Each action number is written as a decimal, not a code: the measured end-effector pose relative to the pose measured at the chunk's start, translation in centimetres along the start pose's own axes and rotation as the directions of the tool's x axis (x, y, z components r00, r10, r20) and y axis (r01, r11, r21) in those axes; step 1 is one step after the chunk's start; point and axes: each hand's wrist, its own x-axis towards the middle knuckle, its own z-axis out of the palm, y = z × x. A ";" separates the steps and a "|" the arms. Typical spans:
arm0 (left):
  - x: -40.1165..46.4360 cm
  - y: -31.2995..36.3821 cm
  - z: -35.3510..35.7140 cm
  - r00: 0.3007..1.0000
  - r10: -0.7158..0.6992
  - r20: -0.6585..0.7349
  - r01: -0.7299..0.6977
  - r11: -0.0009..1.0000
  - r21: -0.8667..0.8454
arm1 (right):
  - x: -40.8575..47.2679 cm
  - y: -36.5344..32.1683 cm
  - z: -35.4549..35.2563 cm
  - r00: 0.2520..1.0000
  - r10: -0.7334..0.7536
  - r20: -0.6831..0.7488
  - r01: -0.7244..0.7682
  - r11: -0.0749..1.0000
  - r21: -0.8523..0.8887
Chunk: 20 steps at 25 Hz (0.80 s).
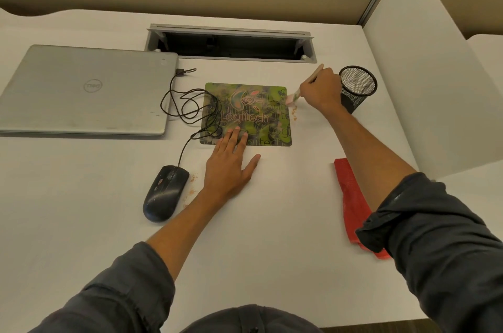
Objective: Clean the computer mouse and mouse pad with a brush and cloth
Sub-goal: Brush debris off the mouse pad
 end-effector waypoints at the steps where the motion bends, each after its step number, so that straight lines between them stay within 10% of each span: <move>1: 0.0 0.0 0.0 1.000 0.000 -0.001 0.000 1.000 0.002 | -0.2 0.1 -0.1 1.000 0.003 -0.004 -0.003 1.000 -0.013; 20: -0.3 0.4 -0.8 0.999 0.024 0.034 -0.024 1.000 0.005 | -4.8 1.9 -0.5 1.000 -0.003 0.014 0.002 0.999 0.046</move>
